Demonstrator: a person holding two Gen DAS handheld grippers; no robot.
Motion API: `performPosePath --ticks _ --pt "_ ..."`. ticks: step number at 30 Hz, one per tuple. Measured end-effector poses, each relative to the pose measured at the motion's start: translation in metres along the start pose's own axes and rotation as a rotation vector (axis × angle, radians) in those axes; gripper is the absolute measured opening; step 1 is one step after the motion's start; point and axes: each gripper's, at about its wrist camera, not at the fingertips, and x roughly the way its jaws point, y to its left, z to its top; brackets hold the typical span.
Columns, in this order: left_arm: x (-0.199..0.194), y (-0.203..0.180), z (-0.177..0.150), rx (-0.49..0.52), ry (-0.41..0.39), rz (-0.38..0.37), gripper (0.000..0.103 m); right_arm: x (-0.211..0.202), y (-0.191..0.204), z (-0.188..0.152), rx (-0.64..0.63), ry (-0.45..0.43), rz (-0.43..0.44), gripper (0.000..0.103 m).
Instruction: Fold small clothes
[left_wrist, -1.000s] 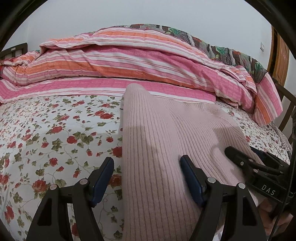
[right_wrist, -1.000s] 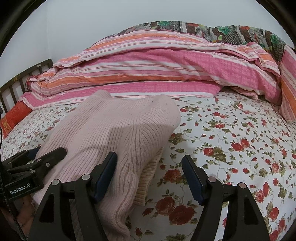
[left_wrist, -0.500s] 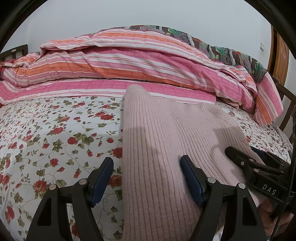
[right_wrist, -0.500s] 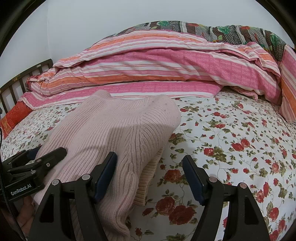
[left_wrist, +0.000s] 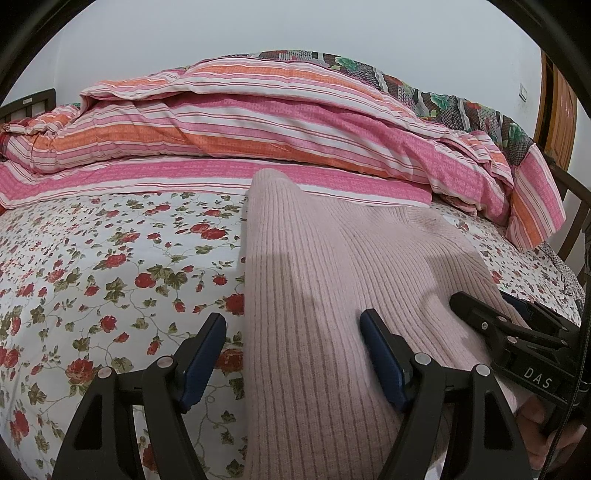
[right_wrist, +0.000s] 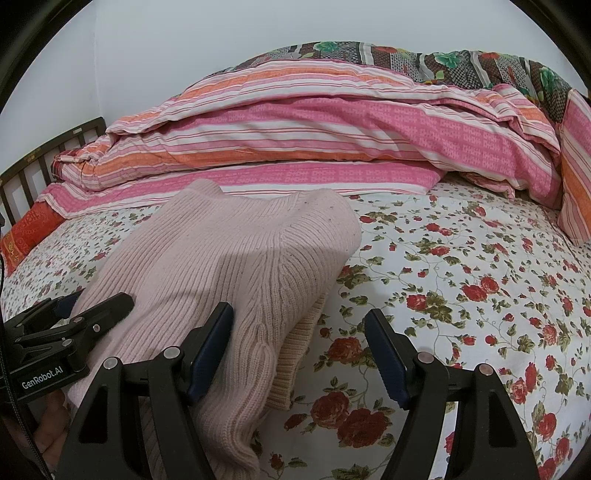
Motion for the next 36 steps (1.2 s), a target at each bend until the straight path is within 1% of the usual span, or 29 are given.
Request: performPosePath --ticks 11,13,15,18,20,22,24,26,29,31,33,35,36 --pt "0.000 0.001 0.000 -0.005 -0.002 -0.006 0.075 0.000 -0.001 0.001 0.007 0.003 0.009 0.071" --pt "-0.001 0.004 0.000 -0.021 -0.006 -0.031 0.074 -0.001 -0.003 0.001 0.014 0.006 0.021 0.072" --pt "-0.004 0.012 0.002 -0.052 -0.002 -0.080 0.074 -0.003 -0.005 0.002 0.018 0.003 0.047 0.072" --pt "-0.010 0.021 0.007 -0.084 -0.002 -0.132 0.074 -0.009 -0.008 0.007 0.027 -0.002 0.112 0.072" --pt "-0.016 0.024 0.011 -0.081 -0.015 -0.133 0.073 -0.018 -0.011 0.012 0.029 -0.032 0.142 0.072" --pt "-0.018 0.026 0.017 -0.073 -0.018 -0.114 0.072 -0.027 -0.014 0.018 0.031 -0.080 0.152 0.072" --pt "-0.015 0.030 0.025 -0.104 -0.001 -0.134 0.072 -0.033 -0.018 0.024 0.043 -0.112 0.148 0.072" --pt "-0.008 0.032 0.034 -0.113 0.025 -0.138 0.072 -0.032 -0.025 0.030 0.076 -0.122 0.158 0.072" --pt "0.006 0.032 0.048 -0.086 0.055 -0.116 0.072 -0.020 -0.033 0.035 0.127 -0.087 0.151 0.072" --pt "0.019 0.033 0.057 -0.074 0.085 -0.109 0.070 -0.013 -0.036 0.034 0.144 -0.063 0.139 0.068" --pt "0.033 0.036 0.066 -0.082 0.106 -0.101 0.068 -0.003 -0.037 0.032 0.165 -0.023 0.144 0.059" --pt "0.046 0.039 0.071 -0.084 0.129 -0.090 0.066 0.007 -0.035 0.031 0.156 0.016 0.111 0.058" --pt "0.055 0.042 0.075 -0.088 0.135 -0.090 0.066 0.007 -0.035 0.030 0.151 0.015 0.103 0.058"
